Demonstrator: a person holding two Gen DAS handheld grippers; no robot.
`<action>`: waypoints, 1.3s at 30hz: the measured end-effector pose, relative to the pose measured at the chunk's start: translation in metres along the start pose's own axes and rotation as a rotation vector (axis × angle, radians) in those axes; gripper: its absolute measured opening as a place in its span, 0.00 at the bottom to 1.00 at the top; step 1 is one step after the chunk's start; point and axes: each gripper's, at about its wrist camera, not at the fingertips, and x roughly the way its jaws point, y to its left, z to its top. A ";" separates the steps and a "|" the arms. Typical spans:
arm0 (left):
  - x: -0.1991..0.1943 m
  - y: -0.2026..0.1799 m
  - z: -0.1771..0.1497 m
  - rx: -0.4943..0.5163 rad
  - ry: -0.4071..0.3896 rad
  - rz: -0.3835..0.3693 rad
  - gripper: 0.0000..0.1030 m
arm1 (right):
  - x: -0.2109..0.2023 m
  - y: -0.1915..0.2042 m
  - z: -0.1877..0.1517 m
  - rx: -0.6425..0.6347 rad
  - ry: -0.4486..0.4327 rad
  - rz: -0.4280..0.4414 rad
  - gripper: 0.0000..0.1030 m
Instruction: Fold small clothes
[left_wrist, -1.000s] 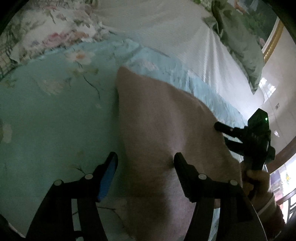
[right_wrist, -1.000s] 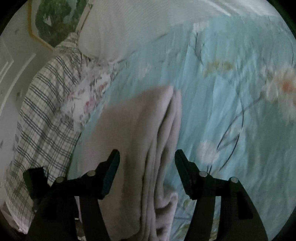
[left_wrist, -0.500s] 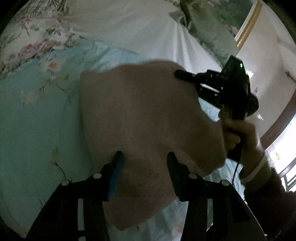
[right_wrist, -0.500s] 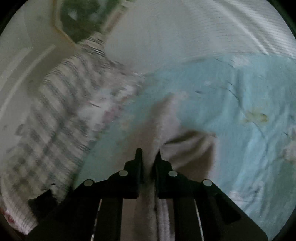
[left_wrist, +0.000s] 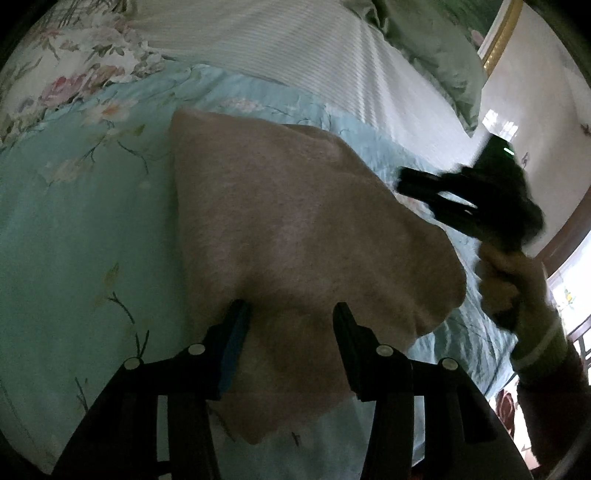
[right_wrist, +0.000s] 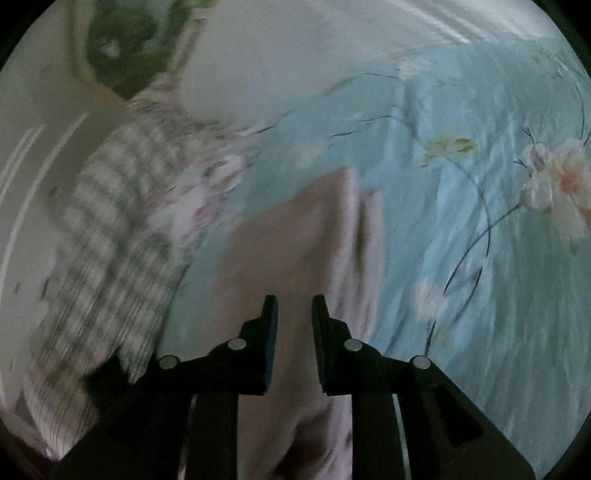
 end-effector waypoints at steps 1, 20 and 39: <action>-0.001 0.000 -0.001 -0.004 0.003 0.002 0.46 | -0.004 0.005 -0.011 -0.015 0.008 0.001 0.20; -0.006 -0.010 -0.036 0.054 0.052 0.039 0.39 | 0.016 -0.016 -0.082 -0.009 0.007 -0.288 0.07; -0.017 -0.008 -0.035 0.034 0.030 0.046 0.37 | -0.007 0.020 -0.075 -0.047 -0.041 -0.322 0.11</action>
